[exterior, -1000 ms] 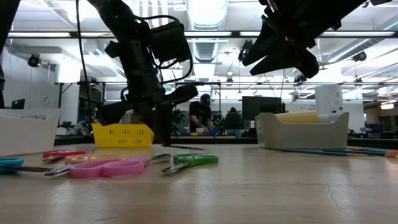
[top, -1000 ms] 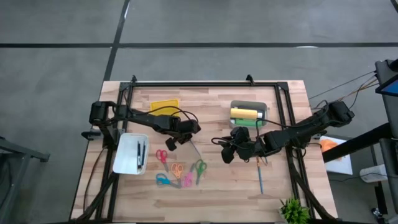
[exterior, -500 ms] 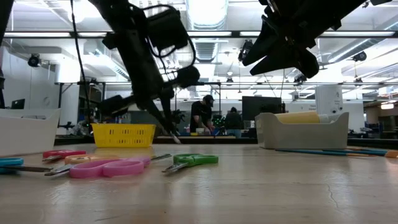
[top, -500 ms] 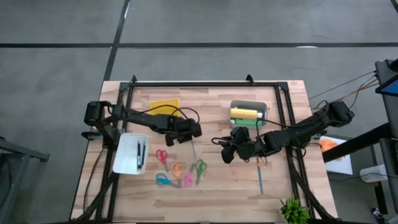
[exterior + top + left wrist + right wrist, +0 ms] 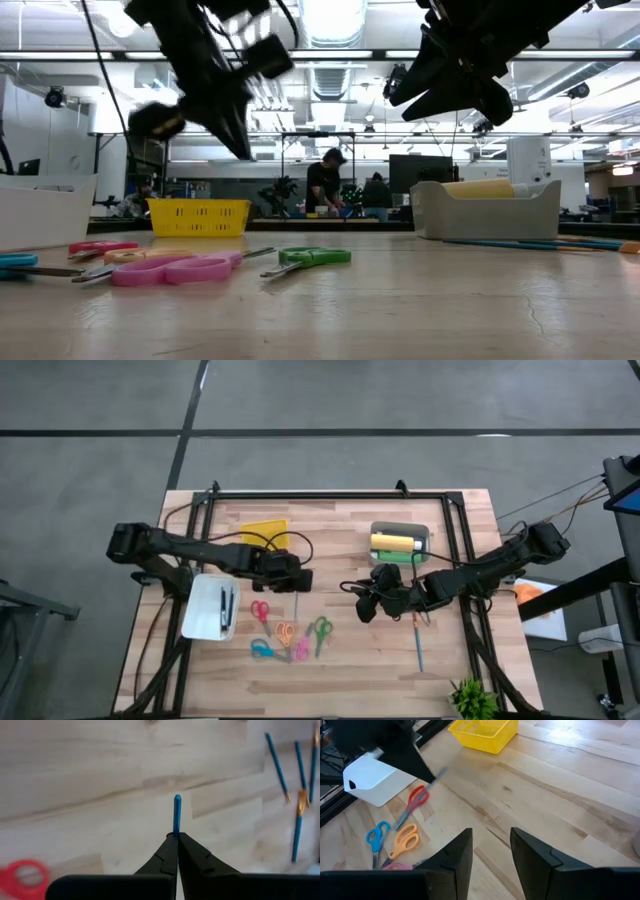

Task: Pick & Place Paint Supplies
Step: Put the blue paintbrush into the white bin

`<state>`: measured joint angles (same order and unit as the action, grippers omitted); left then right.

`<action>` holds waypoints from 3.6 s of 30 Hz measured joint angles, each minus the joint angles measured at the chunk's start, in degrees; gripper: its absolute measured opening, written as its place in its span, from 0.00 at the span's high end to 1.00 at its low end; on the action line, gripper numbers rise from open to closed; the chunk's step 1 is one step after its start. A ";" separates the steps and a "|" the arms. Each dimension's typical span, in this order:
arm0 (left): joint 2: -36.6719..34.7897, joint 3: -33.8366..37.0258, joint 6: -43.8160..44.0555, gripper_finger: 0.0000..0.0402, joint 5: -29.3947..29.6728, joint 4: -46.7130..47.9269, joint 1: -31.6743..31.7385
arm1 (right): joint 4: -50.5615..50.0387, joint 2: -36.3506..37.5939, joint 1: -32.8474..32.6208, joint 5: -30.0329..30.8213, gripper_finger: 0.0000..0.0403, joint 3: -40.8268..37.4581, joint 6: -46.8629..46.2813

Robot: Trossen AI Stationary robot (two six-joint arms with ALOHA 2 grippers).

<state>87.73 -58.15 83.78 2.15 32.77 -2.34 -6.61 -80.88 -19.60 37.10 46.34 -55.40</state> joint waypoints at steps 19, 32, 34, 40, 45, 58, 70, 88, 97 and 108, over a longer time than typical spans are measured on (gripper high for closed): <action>-23.51 0.00 -1.36 0.98 14.92 25.17 -14.51 | -0.02 0.00 0.01 0.00 0.68 -0.01 0.03; -33.25 0.91 3.66 0.98 8.74 46.46 -14.88 | -0.02 0.00 0.01 0.00 0.68 -0.01 0.09; -33.23 1.98 3.53 0.98 8.19 46.39 -14.99 | -0.02 0.00 -0.01 0.00 0.68 -0.01 0.09; -33.14 7.07 3.71 0.98 6.43 46.05 -14.99 | -0.02 0.00 0.01 0.00 0.68 -0.01 0.08; -33.14 12.44 4.67 0.98 2.89 42.47 -14.99 | -0.02 0.00 0.01 0.00 0.68 -0.01 0.07; -30.44 17.35 3.36 0.98 2.74 37.05 -15.18 | -0.04 0.00 0.00 0.00 0.68 -0.01 0.08; -27.89 17.35 3.02 0.98 2.74 34.58 -15.18 | -0.02 0.00 0.00 0.00 0.68 -0.01 0.06; -17.91 17.35 -17.57 0.98 2.78 31.20 -15.18 | -0.02 0.00 0.00 0.00 0.68 -0.01 -0.03; -12.49 17.35 -11.80 0.98 2.78 30.85 -15.18 | -0.02 0.00 0.01 0.00 0.68 -0.01 0.09; -9.41 17.35 -9.71 0.98 2.96 29.16 -15.18 | -0.02 0.00 0.01 0.00 0.68 -0.01 -0.03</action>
<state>78.32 -40.80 74.08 5.11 61.93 -17.52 -6.63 -80.88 -19.59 37.10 46.33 -55.44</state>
